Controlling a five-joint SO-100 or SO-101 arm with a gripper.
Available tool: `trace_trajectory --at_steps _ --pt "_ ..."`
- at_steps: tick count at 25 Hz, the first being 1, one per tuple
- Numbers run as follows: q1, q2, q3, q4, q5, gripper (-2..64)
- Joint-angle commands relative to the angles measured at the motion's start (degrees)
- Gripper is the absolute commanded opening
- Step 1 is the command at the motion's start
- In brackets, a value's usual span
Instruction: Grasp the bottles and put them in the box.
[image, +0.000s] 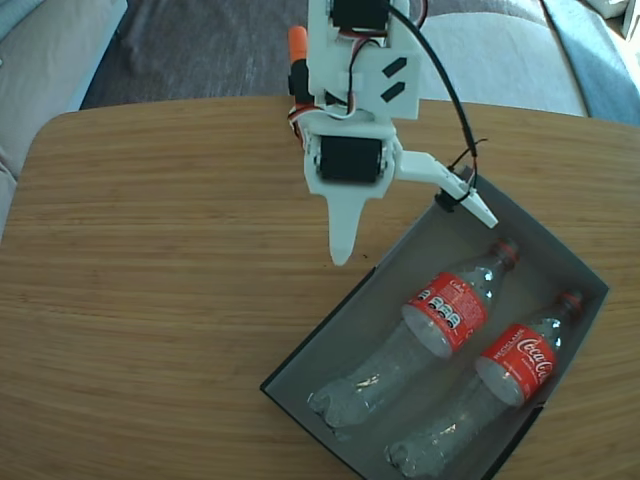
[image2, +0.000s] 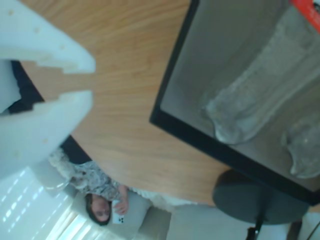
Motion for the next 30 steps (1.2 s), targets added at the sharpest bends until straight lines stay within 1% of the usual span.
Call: trace_trajectory --at_steps 1,8,13,16,18,30 --pt "0.5 5.1 1.8 -0.9 -0.4 -0.4" --pt "0.7 16.5 13.9 -0.7 -0.6 -0.3" --pt "0.7 24.5 20.6 -0.3 -0.9 -0.3" --pt "0.7 28.5 23.0 -0.2 -5.4 -0.3" --pt "0.7 30.1 25.0 -0.1 -6.6 -0.3" --pt "0.6 39.5 37.2 -0.1 -6.7 -0.3"
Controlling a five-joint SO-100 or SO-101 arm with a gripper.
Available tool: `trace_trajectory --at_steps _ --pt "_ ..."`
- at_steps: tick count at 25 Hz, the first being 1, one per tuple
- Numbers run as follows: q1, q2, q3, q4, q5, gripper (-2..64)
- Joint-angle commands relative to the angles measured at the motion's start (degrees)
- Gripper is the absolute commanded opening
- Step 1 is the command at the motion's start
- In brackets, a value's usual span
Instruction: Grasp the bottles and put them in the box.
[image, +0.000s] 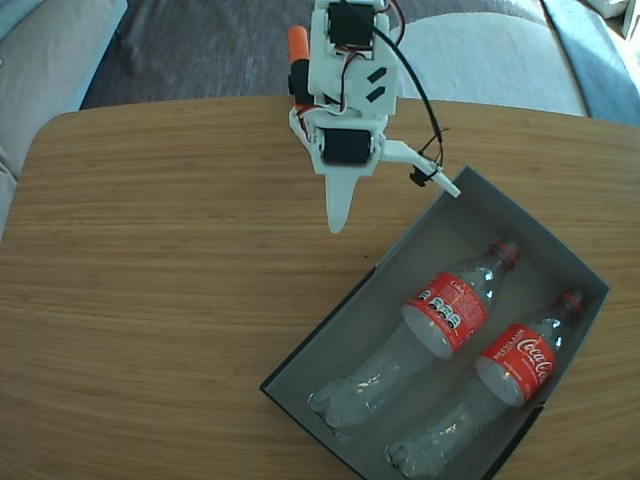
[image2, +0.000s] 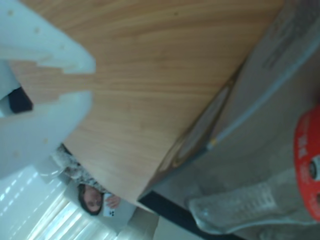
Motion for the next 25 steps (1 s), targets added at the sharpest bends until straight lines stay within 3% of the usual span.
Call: trace_trajectory --at_steps 1,12,25 --pt "0.2 2.3 0.6 -0.1 -0.2 -0.3" --pt "0.2 8.0 5.9 0.0 -0.2 -0.3" --pt "0.2 16.3 7.6 4.4 -0.2 -0.3"
